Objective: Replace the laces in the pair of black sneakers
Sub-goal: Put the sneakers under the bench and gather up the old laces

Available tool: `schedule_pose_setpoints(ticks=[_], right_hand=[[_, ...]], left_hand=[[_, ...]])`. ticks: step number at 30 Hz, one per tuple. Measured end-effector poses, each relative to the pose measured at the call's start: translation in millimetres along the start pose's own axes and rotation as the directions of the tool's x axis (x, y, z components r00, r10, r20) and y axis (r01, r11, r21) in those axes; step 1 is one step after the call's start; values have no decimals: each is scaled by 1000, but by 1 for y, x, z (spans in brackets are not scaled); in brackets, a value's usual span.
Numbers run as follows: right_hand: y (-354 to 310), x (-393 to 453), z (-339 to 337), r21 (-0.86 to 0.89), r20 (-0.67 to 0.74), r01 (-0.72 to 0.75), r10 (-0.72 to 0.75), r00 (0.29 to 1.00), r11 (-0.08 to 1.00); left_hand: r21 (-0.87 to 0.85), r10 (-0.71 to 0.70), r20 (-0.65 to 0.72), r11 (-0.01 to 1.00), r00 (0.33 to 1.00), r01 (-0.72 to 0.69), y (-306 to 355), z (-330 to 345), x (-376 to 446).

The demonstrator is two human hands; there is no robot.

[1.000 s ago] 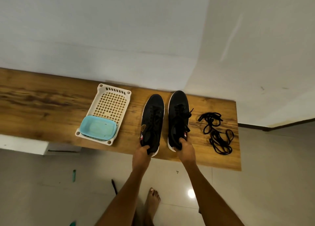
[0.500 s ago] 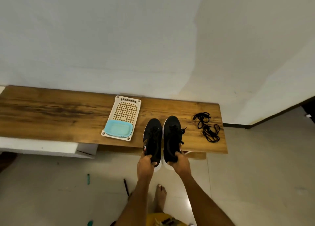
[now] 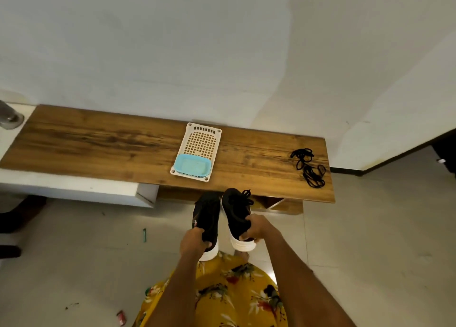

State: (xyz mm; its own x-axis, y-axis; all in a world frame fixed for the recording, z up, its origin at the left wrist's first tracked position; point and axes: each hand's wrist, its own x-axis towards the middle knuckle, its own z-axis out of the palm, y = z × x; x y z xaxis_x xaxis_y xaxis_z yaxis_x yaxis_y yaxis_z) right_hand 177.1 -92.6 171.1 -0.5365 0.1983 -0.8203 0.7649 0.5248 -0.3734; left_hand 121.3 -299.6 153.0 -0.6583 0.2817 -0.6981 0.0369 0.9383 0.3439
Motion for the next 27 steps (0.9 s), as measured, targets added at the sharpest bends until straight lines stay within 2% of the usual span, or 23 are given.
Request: schedule_pose_setpoints(ticks=[2, 8, 13, 17, 20, 24, 27], right_hand=[[-4, 0, 14, 1, 7, -6, 6, 1000, 1000], [-1, 46, 53, -100, 23, 48, -46, 999, 994], [17, 122, 88, -36, -5, 47, -47, 999, 998], [36, 199, 133, 34, -101, 50, -47, 994, 998], [52, 267, 168, 22, -217, 109, -102, 971, 994], [61, 350, 189, -59, -382, 155, -166, 909, 986], [61, 404, 189, -55, -480, 185, -189, 857, 981]], left_hand=[[23, -15, 12, 1000, 1000, 15, -12, 3, -2], [-60, -90, 20, 994, 996, 91, -25, 26, 35], [-126, -144, -23, 982, 989, 140, -44, 63, 102], [-185, -181, -128, 970, 975, 156, -65, 110, 166], [-131, -101, -250, 989, 963, 70, -92, 156, 228], [-205, -61, -443, 978, 895, -35, -126, 201, 311], [-202, 29, -528, 966, 849, -159, -132, 219, 359]])
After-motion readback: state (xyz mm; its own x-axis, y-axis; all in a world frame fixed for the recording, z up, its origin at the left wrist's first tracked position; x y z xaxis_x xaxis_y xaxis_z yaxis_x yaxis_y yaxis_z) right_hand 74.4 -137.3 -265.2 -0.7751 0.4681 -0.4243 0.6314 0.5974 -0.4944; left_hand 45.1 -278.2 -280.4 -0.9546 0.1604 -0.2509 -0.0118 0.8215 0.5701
